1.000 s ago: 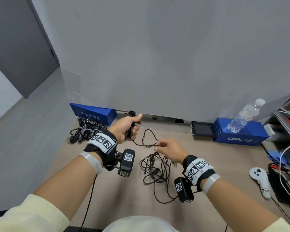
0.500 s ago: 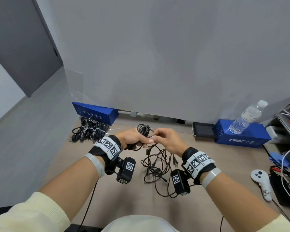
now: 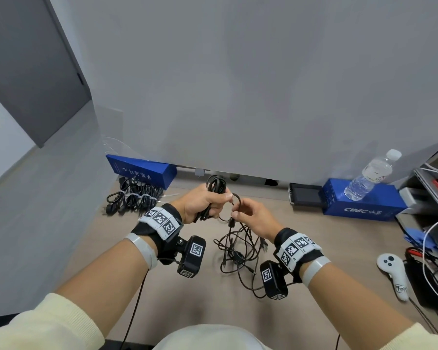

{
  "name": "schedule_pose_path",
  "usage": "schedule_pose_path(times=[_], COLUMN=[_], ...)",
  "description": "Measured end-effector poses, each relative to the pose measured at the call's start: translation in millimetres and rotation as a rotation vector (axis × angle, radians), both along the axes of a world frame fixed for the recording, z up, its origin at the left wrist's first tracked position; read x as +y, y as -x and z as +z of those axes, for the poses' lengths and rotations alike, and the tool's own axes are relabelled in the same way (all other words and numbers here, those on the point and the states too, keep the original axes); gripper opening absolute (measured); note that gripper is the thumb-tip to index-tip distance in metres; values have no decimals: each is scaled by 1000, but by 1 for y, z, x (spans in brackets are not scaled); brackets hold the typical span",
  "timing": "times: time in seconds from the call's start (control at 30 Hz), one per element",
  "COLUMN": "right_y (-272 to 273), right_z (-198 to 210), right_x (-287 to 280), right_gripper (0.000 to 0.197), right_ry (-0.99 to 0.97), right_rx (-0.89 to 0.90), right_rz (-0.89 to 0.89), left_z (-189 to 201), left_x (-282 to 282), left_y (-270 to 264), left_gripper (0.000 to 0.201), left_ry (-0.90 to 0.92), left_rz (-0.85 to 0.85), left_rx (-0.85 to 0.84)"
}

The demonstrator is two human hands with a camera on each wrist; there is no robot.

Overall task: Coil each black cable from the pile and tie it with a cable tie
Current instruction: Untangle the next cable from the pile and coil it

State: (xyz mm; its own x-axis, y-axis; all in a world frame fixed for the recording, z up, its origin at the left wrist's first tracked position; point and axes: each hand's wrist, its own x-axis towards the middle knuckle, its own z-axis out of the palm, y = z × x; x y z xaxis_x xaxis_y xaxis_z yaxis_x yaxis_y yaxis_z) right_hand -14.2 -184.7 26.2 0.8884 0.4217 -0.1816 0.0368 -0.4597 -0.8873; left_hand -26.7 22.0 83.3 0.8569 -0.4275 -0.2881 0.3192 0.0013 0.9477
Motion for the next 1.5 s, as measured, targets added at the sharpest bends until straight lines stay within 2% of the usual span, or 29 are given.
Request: schedule_pose_path(times=[0.13, 0.23, 0.3, 0.4, 0.53, 0.73, 0.87, 0.97, 1.03, 1.13, 1.23, 1.3, 1.37, 1.5], right_y=[1, 2, 1, -3, -5, -2, 2, 3, 2, 6, 17, 19, 16, 8], right_z=[5, 9, 12, 17, 19, 24, 31, 34, 31, 25, 10, -3, -14, -26], right_x=[2, 6, 7, 8, 14, 19, 22, 22, 19, 17, 13, 9, 4, -2], right_gripper=[11, 10, 3, 9, 17, 20, 11, 15, 9, 9, 5, 6, 6, 11], right_ry=[29, -46, -72, -57, -24, -86, -129, -60, -35, 57, 200, 280, 331, 385], right_rx=[-4, -52, -80, -121, -105, -104, -100, -76, -33, 91, 170, 166, 165, 119], right_rz=[39, 46, 12, -22, -38, -191, -235, -213, -176, 11, 139, 121, 71, -17], left_z=[-1, -1, 0, -5, -16, -17, -22, -26, -28, -26, -21, -15, -13, -23], left_x=[0, 0, 1, 1, -3, -7, -13, -16, -18, -17, -12, -8, -3, 4], left_y=[0, -1, -2, 0, 2, 4, 6, 5, 4, 2, -5, -6, -2, 11], left_gripper=[9, 9, 9, 6, 11, 15, 9, 14, 15, 8, 6, 7, 16, 23], left_ry=[-13, -16, -120, -257, -186, -245, -229, -144, -120, 7, 71, 89, 105, 82], left_rz=[-12, 28, 31, 85, 214, 151, 199, 278, 354, 549, 621, 625, 596, 547], left_rx=[-7, 26, 20, -3, -3, 10, 41, 153, 211, 270, 231, 212, 238, 298])
